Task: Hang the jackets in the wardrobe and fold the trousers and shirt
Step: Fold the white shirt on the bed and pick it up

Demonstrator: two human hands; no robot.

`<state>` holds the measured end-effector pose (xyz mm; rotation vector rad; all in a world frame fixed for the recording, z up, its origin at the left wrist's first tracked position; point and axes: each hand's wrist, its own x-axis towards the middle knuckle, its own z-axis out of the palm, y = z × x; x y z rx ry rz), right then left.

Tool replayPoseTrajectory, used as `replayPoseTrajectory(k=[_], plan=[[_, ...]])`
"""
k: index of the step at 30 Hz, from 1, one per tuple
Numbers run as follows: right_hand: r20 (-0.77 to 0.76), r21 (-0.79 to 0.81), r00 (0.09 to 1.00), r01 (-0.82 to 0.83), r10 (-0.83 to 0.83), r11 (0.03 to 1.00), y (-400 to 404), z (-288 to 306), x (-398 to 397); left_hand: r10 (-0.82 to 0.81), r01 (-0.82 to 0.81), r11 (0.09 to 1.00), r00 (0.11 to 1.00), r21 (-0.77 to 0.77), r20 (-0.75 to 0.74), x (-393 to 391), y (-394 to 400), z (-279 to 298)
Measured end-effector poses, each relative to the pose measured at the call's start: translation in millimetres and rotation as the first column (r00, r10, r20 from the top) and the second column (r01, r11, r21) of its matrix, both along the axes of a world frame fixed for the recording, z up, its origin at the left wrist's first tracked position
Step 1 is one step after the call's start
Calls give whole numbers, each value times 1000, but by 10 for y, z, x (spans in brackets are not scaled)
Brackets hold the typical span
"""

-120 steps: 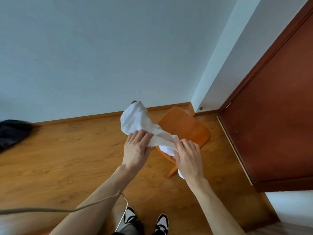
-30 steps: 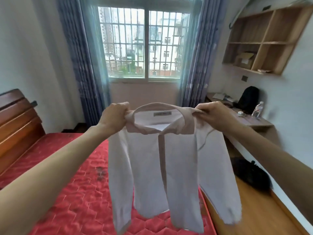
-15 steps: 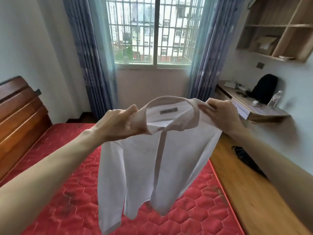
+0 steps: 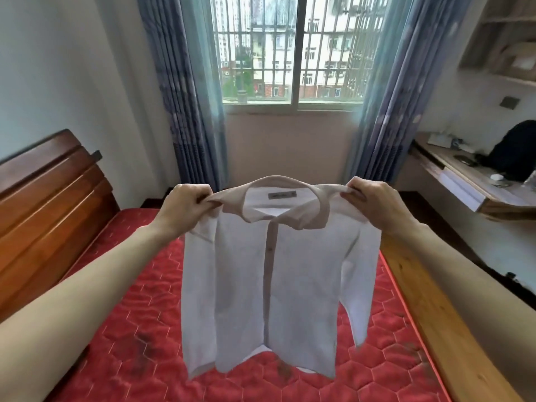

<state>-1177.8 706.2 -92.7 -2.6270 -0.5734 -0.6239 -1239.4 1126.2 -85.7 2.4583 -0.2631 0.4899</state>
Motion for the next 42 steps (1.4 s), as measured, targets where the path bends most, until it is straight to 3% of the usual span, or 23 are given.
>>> replayPoseTrajectory(k=[4, 9, 16, 19, 23, 27, 32, 35, 38, 40, 42], plan=[[36, 96, 994, 99, -103, 990, 181, -51, 253, 81, -85, 980, 996, -177, -33, 305, 13, -50], [158, 158, 969, 166, -191, 973, 329, -183, 160, 46, -69, 945, 996, -319, -81, 437, 142, -188], [-39, 230, 976, 219, -216, 948, 460, -677, -421, -254, 181, 936, 941, -303, -222, 154, 491, -652], [-76, 213, 984, 176, -163, 961, 480, -708, -630, -329, 213, 916, 884, -340, -331, 107, 655, -810], [-270, 265, 963, 81, -7, 961, 453, -579, -783, -384, 288, 922, 758, -259, -526, 153, 726, -739], [-552, 370, 798, -26, 242, 929, 409, -323, -757, -420, 346, 901, 539, -263, -730, 191, 790, -575], [-878, 362, 279, -141, 388, 921, 266, -318, -670, -390, 499, 827, 182, -257, -902, 112, 873, -516], [-926, 336, 93, -238, 366, 911, 382, -559, -675, -379, 548, 770, -17, -326, -925, 45, 887, -752], [-950, 292, 52, -198, 307, 936, 516, -957, -547, -377, 492, 796, -55, -354, -924, 98, 898, -1139], [-959, 221, 149, -142, 241, 965, 587, -1332, -387, -368, 424, 843, 4, -332, -930, 208, 920, -1511], [-938, 147, 303, -90, 168, 985, 674, -1806, -253, -338, 326, 904, 154, -275, -928, 325, 958, -2013]])
